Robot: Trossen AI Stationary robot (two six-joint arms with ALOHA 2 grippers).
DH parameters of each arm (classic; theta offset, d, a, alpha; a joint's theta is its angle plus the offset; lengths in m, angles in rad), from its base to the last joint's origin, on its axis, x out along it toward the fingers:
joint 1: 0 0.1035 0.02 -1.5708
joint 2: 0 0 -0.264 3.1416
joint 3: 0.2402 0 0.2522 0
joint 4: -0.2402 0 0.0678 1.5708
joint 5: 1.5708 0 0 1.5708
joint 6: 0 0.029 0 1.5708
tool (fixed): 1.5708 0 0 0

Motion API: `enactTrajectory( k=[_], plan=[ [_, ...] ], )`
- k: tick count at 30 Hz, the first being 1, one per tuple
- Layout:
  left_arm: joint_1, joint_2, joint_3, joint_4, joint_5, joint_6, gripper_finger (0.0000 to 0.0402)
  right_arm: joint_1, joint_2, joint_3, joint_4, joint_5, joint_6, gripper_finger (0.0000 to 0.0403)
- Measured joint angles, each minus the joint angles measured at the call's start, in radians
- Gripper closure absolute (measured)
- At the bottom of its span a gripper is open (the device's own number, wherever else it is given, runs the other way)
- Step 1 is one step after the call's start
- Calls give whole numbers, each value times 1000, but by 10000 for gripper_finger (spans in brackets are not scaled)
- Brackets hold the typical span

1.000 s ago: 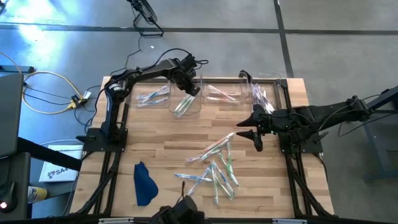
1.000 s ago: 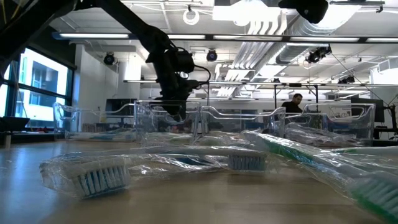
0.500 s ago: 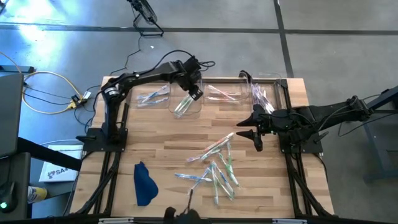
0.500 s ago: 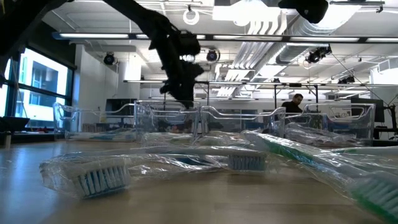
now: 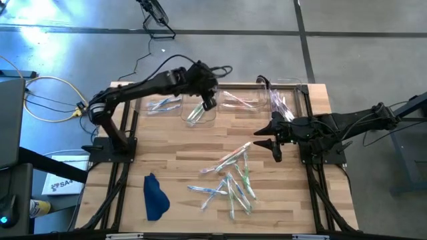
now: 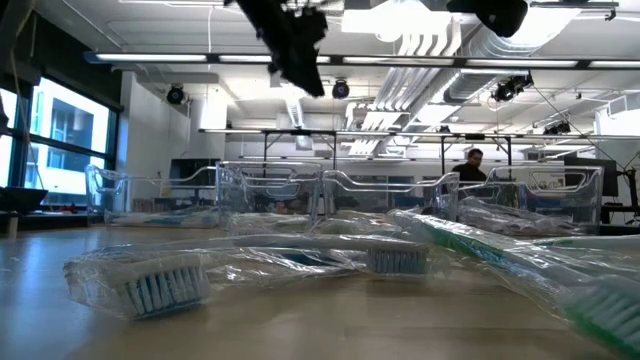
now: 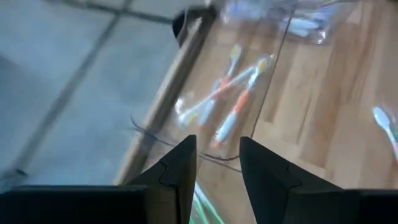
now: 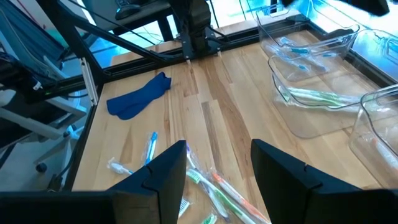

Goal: Pick & Place Toothbrushes
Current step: Put the orange toothbrush into the middle right transparent bin

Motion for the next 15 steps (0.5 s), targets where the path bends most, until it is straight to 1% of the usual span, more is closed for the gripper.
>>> enactTrajectory(
  k=[2,5,7,10,13,15],
  plan=[
    [-47,-21,0,31,-64,21,284,0,0,0,1,0,0,230],
    [-105,-54,-1,86,-80,78,284,0,0,0,1,0,0,230],
    [-145,-77,0,146,-59,131,284,0,0,0,2,0,0,230],
    [-210,-105,0,215,0,203,284,0,0,0,2,0,0,230],
    [-276,-135,0,210,38,277,284,0,0,0,2,0,0,230],
    [-320,-152,0,188,40,306,284,0,0,0,2,0,0,230]
  ],
)
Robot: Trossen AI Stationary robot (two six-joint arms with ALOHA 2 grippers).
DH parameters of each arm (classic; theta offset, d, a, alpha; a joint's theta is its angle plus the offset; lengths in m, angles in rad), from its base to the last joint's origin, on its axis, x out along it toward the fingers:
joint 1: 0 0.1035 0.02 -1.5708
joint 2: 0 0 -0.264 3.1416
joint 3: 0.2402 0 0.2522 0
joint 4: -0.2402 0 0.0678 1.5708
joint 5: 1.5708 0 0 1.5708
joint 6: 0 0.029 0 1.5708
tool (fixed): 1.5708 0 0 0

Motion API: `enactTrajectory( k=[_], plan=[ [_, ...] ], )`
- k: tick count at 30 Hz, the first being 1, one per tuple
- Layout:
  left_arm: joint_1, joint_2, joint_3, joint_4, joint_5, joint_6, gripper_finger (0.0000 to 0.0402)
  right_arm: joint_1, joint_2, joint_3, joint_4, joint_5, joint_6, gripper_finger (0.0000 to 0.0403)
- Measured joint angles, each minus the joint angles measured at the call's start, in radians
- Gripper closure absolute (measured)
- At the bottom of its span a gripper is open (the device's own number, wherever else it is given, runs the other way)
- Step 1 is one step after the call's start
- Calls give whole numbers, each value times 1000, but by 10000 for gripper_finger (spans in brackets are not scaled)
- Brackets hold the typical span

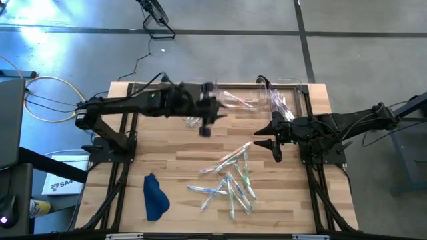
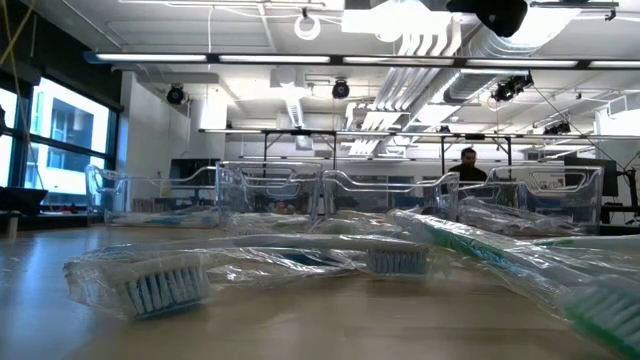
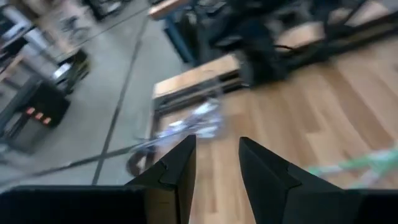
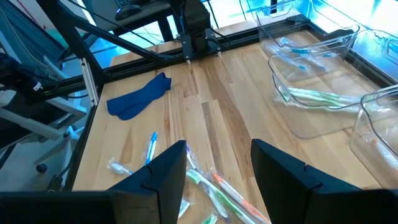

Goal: Pick & Place Toothbrushes
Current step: Put the orange toothbrush into the middle right transparent bin

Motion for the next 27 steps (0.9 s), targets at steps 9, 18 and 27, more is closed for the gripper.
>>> enactTrajectory(
  k=[9,18,27],
  plan=[
    [-64,-16,0,-21,12,-152,284,0,0,0,0,0,-1,230],
    [-76,-15,0,-60,116,63,284,0,0,-1,0,0,-1,230],
    [-85,-25,-4,-25,139,164,284,0,0,-1,0,3,0,230]
  ],
)
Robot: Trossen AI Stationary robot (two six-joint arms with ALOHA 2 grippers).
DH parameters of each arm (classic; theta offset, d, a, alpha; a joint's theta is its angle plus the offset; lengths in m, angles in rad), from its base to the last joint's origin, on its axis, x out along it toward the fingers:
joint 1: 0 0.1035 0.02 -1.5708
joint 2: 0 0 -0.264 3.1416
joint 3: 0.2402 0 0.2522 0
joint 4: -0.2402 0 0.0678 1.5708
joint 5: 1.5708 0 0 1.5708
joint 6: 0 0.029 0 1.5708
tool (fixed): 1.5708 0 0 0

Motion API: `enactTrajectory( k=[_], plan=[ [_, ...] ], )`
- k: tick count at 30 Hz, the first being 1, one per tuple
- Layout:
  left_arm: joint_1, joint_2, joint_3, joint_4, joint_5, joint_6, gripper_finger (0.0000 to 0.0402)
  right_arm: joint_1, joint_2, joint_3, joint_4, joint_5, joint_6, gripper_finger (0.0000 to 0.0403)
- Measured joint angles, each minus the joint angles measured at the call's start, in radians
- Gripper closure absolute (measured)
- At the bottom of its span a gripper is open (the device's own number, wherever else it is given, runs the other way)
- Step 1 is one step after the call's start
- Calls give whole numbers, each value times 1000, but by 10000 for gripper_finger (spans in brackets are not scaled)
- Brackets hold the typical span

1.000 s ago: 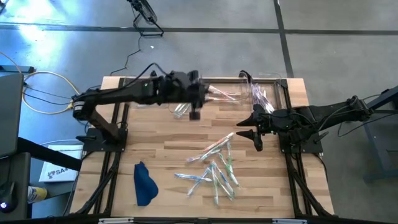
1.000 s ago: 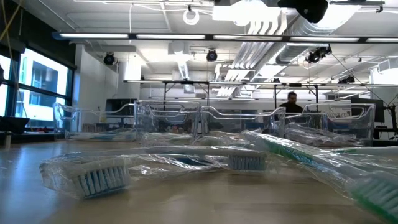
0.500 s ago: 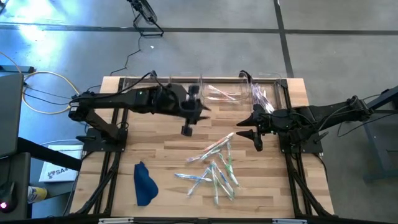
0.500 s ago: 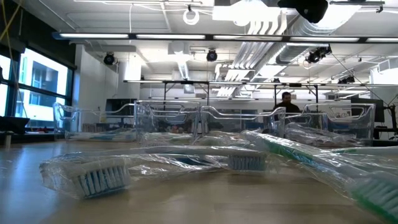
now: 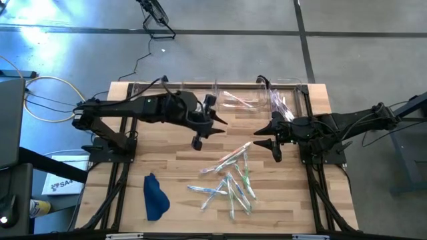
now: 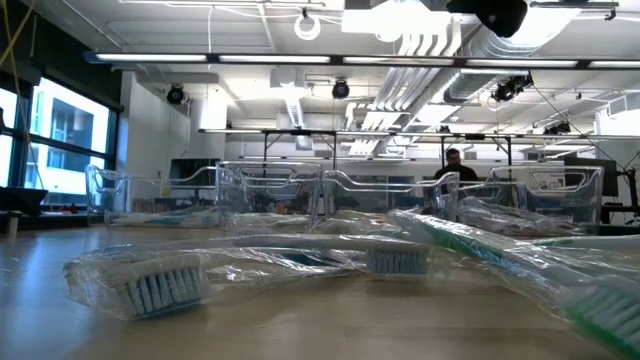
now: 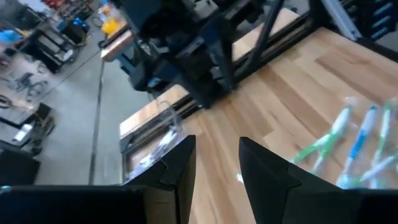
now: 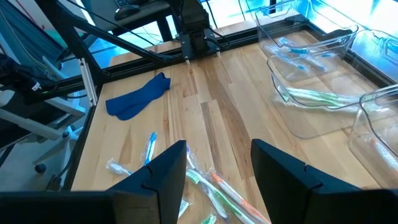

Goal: Pick & Place Toothbrushes
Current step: Put the orange toothbrush into the middle right transparent bin

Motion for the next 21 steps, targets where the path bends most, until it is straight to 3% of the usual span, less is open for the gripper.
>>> enactTrajectory(
  k=[3,8,16,21],
  plan=[
    [1,-17,-66,92,7,6,284,0,0,0,0,0,0,230],
    [2,-155,-307,293,120,24,284,0,1,0,0,-2,24,230],
    [-20,-433,-702,525,126,25,284,0,1,-1,7,0,23,230],
    [-39,-517,-894,681,127,-6,284,0,14,-1,9,0,15,230]
  ],
)
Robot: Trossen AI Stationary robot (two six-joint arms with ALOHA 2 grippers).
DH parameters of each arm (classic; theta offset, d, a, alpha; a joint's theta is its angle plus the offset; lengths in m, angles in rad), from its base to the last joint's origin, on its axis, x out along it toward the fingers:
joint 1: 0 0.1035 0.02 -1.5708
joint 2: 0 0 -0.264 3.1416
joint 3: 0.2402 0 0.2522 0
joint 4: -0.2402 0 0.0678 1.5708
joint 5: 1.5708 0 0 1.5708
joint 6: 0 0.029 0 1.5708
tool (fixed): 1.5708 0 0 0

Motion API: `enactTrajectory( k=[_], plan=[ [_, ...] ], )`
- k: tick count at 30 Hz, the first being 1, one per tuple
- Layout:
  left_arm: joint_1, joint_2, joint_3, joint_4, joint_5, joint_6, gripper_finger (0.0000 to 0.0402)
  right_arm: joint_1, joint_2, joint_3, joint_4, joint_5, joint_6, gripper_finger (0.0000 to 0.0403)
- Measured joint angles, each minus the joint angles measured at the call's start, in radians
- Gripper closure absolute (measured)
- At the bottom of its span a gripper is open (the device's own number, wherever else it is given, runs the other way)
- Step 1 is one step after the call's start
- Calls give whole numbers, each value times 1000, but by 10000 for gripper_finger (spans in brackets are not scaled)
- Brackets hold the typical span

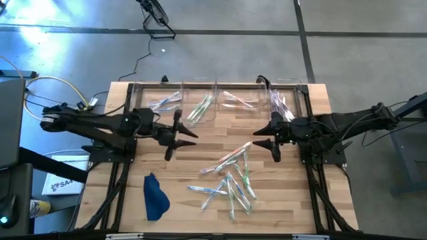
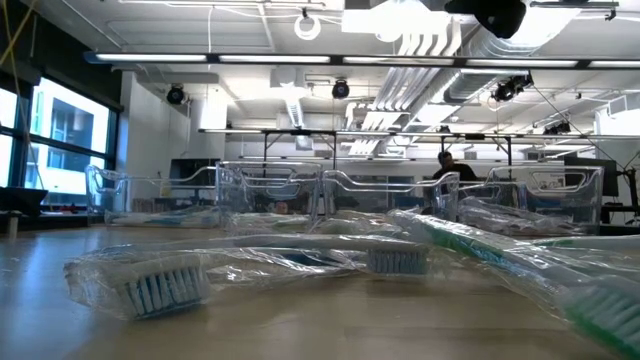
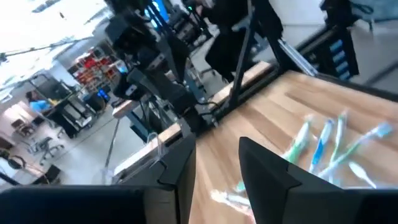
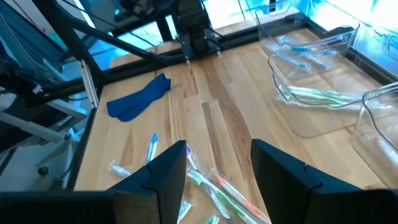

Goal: Pick & Place Toothbrushes
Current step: Put the orange toothbrush into the middle right transparent bin

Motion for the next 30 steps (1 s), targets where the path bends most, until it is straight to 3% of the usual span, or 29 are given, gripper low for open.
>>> enactTrajectory(
  k=[12,23,30],
  plan=[
    [-11,20,-56,139,-7,-372,284,0,98,0,8,-4,-105,230],
    [-11,19,-55,119,-8,-383,284,0,263,0,6,2,-96,230],
    [-11,19,-55,119,-8,-383,284,-23,365,0,-133,75,-97,230]
  ],
)
